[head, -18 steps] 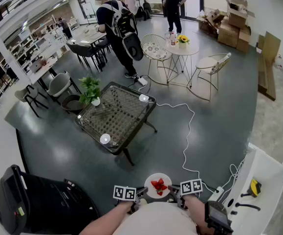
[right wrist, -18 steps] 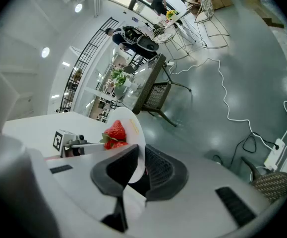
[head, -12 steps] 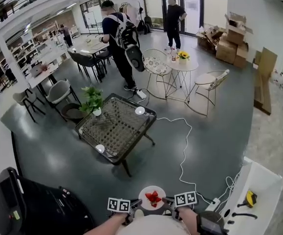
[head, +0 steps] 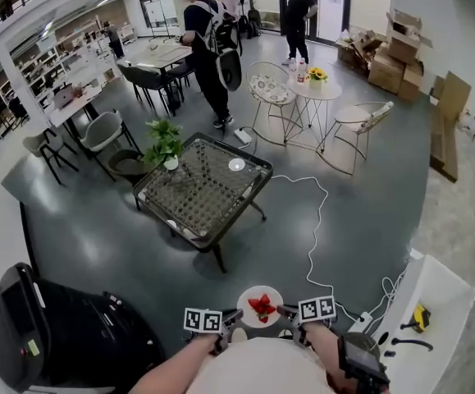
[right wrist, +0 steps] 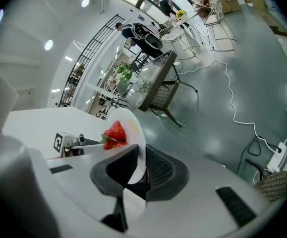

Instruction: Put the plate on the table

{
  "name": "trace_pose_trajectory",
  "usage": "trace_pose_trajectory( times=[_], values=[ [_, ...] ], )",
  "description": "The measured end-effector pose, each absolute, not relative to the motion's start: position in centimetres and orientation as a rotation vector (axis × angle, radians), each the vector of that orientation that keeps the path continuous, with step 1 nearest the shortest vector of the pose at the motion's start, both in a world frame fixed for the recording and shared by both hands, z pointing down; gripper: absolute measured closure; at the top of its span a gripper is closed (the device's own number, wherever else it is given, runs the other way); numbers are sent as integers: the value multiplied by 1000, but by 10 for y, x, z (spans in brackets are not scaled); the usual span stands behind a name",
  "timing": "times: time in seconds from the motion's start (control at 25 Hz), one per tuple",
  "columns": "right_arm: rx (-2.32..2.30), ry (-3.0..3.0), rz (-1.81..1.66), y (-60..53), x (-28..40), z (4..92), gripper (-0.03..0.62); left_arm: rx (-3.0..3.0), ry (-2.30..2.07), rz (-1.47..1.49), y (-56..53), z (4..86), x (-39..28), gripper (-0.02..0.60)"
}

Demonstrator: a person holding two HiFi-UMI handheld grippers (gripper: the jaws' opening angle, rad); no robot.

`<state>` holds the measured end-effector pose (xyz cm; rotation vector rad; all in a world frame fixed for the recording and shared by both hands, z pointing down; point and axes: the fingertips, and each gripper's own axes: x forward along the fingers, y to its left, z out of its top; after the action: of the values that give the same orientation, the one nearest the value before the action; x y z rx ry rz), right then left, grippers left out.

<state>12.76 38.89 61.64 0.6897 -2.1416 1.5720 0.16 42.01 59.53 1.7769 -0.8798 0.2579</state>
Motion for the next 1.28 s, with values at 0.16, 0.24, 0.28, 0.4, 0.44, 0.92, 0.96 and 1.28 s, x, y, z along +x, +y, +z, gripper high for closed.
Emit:
trace_pose_trajectory(
  times=[0.16, 0.24, 0.28, 0.4, 0.44, 0.92, 0.96, 1.28],
  values=[
    [692, -2139, 1555, 383, 127, 611, 549, 1796, -860, 239, 414, 588, 1, 568],
    [693, -2139, 1543, 376, 128, 609, 549, 1799, -858, 228, 409, 588, 2, 568],
    [691, -2139, 1538, 375, 128, 609, 549, 1799, -860, 225, 408, 588, 2, 568],
    [680, -2146, 1519, 366, 123, 608, 549, 1812, -870, 212, 398, 586, -3, 568],
    [674, -2147, 1521, 365, 121, 607, 549, 1813, -868, 210, 396, 585, -4, 568],
    [636, -2104, 1525, 365, 113, 606, 549, 1768, -864, 228, 400, 587, -9, 568],
    [632, -2104, 1526, 365, 112, 607, 549, 1768, -866, 229, 399, 588, -9, 568],
    [621, -2094, 1537, 370, 109, 611, 549, 1756, -860, 219, 405, 591, -11, 568]
  ],
)
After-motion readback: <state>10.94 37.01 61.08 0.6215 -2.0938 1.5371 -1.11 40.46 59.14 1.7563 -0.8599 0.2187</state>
